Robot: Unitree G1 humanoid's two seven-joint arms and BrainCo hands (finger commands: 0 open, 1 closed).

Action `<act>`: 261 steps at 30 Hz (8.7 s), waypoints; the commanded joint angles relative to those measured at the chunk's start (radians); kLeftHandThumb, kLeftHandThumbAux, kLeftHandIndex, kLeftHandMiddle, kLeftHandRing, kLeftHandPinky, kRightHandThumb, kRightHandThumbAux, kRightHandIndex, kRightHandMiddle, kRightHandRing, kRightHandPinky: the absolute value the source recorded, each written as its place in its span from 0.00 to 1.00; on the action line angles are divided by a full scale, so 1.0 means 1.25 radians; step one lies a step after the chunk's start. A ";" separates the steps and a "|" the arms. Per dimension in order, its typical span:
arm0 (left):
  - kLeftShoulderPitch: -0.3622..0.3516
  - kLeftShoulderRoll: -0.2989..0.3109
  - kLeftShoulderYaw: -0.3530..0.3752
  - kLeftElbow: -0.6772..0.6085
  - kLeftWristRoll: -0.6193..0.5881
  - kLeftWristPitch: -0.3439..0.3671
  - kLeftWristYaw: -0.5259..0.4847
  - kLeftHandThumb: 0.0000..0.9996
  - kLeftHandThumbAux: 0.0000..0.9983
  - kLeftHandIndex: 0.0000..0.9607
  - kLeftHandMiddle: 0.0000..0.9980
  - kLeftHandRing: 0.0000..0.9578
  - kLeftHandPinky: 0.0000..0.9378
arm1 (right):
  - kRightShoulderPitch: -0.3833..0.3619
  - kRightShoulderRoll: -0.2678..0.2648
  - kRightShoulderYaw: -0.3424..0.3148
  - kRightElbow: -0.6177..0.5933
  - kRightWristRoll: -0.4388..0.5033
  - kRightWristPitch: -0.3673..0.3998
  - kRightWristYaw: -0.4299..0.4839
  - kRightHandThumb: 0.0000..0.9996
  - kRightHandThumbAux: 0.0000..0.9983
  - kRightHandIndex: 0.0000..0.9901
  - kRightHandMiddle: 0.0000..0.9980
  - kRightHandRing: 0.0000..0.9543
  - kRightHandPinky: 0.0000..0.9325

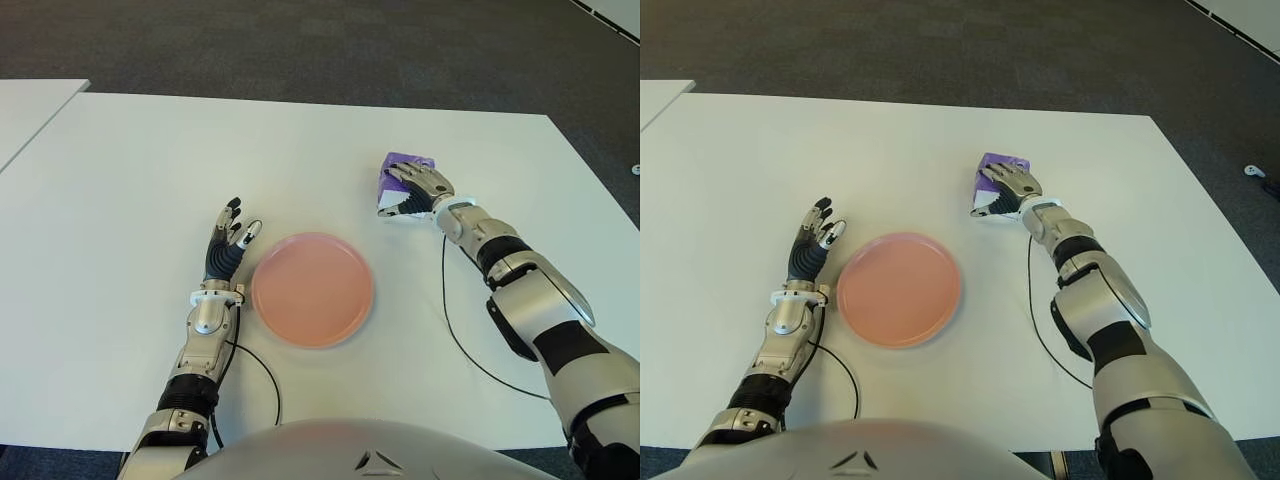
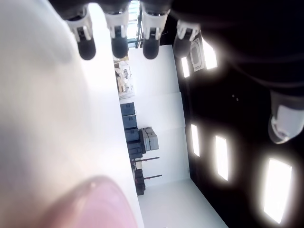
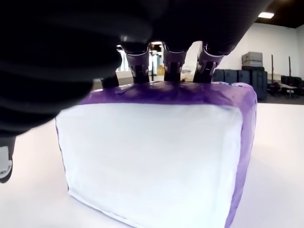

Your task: Put the tissue paper into the plate.

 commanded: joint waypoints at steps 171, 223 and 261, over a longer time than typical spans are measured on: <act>0.045 0.033 0.009 0.033 -0.021 0.040 -0.030 0.00 0.41 0.00 0.00 0.00 0.00 | 0.319 -0.315 -0.160 -0.576 -0.067 -0.268 0.086 0.21 0.38 0.00 0.00 0.00 0.00; 0.054 0.022 0.003 0.020 0.004 0.035 0.004 0.00 0.42 0.00 0.00 0.00 0.00 | 0.284 -0.238 -0.162 -0.510 0.014 -0.243 0.157 0.28 0.41 0.00 0.00 0.00 0.00; 0.062 0.014 -0.001 0.014 0.008 0.039 0.019 0.00 0.43 0.00 0.00 0.00 0.00 | 0.205 -0.141 -0.024 -0.209 -0.117 -0.209 -0.060 0.26 0.41 0.00 0.00 0.00 0.00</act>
